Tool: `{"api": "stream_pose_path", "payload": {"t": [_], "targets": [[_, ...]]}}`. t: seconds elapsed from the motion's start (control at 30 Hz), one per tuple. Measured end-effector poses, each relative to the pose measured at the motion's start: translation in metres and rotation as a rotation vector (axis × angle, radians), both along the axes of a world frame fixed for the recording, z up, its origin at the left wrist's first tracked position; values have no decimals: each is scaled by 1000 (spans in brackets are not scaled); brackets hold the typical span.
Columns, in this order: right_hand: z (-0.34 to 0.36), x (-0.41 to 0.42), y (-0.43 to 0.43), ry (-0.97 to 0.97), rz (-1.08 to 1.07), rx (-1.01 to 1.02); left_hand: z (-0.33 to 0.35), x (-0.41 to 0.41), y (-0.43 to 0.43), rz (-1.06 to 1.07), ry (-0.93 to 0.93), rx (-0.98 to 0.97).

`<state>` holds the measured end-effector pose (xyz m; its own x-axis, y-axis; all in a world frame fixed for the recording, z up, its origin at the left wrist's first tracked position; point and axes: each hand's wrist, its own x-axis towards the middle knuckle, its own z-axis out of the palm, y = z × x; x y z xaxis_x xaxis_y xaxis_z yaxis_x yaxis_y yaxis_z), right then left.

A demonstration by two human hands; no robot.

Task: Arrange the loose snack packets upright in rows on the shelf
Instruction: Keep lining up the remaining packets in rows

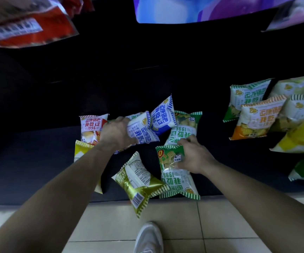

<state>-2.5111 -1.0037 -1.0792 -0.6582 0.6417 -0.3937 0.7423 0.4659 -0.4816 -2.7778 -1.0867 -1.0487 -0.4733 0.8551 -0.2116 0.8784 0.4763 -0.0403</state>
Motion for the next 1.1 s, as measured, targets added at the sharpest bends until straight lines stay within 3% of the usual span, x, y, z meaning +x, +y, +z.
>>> {"api": "stream_pose_path", "payload": {"t": [0.1,0.23,0.37,0.7,1.1], "targets": [[2,-7,1,62,-31,29,19,-5,-4,115,-47,69],[3,-6,-1,75,-20,71,44,5,-11,264,-429,266],[22,8,7,69,-28,61,69,40,-6,237,-626,395],[120,133,57,-19,-92,252,75,170,59,79,-811,306],[48,251,64,-56,-343,79,-6,302,132,120,-912,287]]}}
